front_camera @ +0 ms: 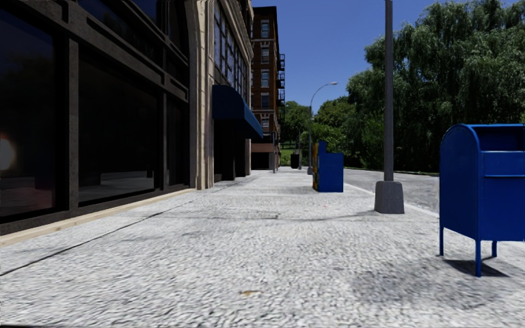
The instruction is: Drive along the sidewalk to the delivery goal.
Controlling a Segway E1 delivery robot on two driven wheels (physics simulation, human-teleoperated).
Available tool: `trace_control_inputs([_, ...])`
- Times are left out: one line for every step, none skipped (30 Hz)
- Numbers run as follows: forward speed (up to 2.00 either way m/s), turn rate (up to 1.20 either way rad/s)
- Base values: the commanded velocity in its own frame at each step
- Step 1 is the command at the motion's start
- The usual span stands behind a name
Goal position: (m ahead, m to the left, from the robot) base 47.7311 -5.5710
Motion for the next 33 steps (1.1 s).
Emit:
trace_control_inputs([2.0, 0.0])
trace_control_inputs([2.0, 0.0])
trace_control_inputs([2.0, 0.0])
trace_control_inputs([2.0, 0.0])
trace_control_inputs([2.0, 0.0])
trace_control_inputs([2.0, 0.0])
trace_control_inputs([2.0, 0.0])
trace_control_inputs([2.0, 0.0])
trace_control_inputs([2.0, 0.0])
trace_control_inputs([2.0, 0.0])
trace_control_inputs([2.0, 0.0])
trace_control_inputs([2.0, 0.0])
trace_control_inputs([2.0, 0.0])
trace_control_inputs([2.0, 0.0])
trace_control_inputs([2.0, 0.0])
trace_control_inputs([2.0, 0.0])
trace_control_inputs([2.0, 0.0])
trace_control_inputs([2.0, 0.0])
trace_control_inputs([2.0, 0.0])
trace_control_inputs([2.0, 0.0])
trace_control_inputs([2.0, 0.0])
trace_control_inputs([2.0, 0.0])
trace_control_inputs([2.0, 0.0])
trace_control_inputs([2.0, 0.0])
trace_control_inputs([2.0, 0.0])
trace_control_inputs([2.0, 0.0])
trace_control_inputs([2.0, 0.0])
trace_control_inputs([2.0, 0.0])
trace_control_inputs([2.0, 0.0])
trace_control_inputs([2.0, 0.0])
trace_control_inputs([2.0, 0.0])
trace_control_inputs([2.0, 0.0])
trace_control_inputs([2.0, 0.0])
